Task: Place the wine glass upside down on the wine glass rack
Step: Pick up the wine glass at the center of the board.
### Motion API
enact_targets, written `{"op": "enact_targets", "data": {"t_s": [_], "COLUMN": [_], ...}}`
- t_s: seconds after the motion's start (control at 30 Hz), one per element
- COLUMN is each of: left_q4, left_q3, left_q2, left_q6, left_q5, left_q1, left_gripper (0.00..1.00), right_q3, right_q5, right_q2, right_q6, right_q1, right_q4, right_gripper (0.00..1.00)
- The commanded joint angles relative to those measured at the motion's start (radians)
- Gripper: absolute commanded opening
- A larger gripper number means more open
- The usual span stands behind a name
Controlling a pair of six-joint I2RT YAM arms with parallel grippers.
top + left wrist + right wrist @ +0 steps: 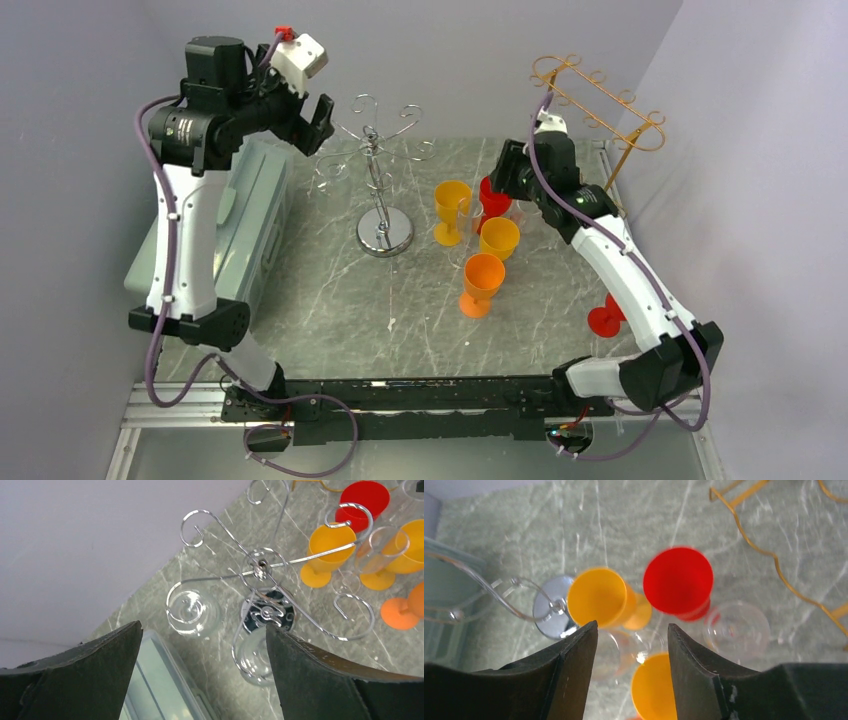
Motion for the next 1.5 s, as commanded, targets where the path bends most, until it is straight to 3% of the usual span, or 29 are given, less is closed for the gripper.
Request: {"op": "enact_targets", "data": {"t_s": [0.0, 0.2, 0.77, 0.83, 0.9, 1.0, 1.03, 1.3, 1.47], "left_q4": [-0.001, 0.176, 0.082, 0.081, 0.083, 0.085, 0.086, 0.165, 0.219], "left_q3": [-0.128, -0.414, -0.430, -0.435, -0.444, -0.453, -0.456, -0.493, -0.524], "left_q2": [-0.118, -0.310, -0.379, -0.378, -0.379, -0.378, -0.377, -0.397, -0.413], "left_q6": [-0.041, -0.088, -0.120, -0.123, -0.127, -0.129, -0.130, -0.159, -0.203], "left_q5": [0.020, 0.086, 0.145, 0.160, 0.175, 0.208, 0.219, 0.316, 0.366], "left_q1": [0.007, 0.007, 0.007, 0.007, 0.007, 0.007, 0.007, 0.007, 0.007], "left_gripper": [0.99, 0.99, 0.99, 0.99, 0.99, 0.99, 0.99, 0.99, 0.99], "right_q3": [-0.079, -0.220, -0.383, -0.392, -0.390, -0.361, -0.344, -0.139, 0.116], "right_q5": [0.027, 0.049, 0.062, 0.072, 0.091, 0.131, 0.146, 0.198, 0.171], "right_q2": [-0.111, -0.199, -0.129, -0.114, -0.113, -0.151, -0.172, -0.345, -0.376], "right_q6": [0.034, 0.059, 0.079, 0.078, 0.078, 0.073, 0.069, 0.033, -0.006], "right_q1": [-0.001, 0.001, -0.001, -0.001, -0.001, -0.001, -0.001, -0.002, -0.002], "right_q4": [-0.115, -0.184, -0.094, -0.084, -0.084, -0.117, -0.135, -0.328, -0.455], "right_gripper": [0.57, 0.59, 0.46, 0.40, 0.25, 0.03, 0.01, 0.00, 0.00]}}
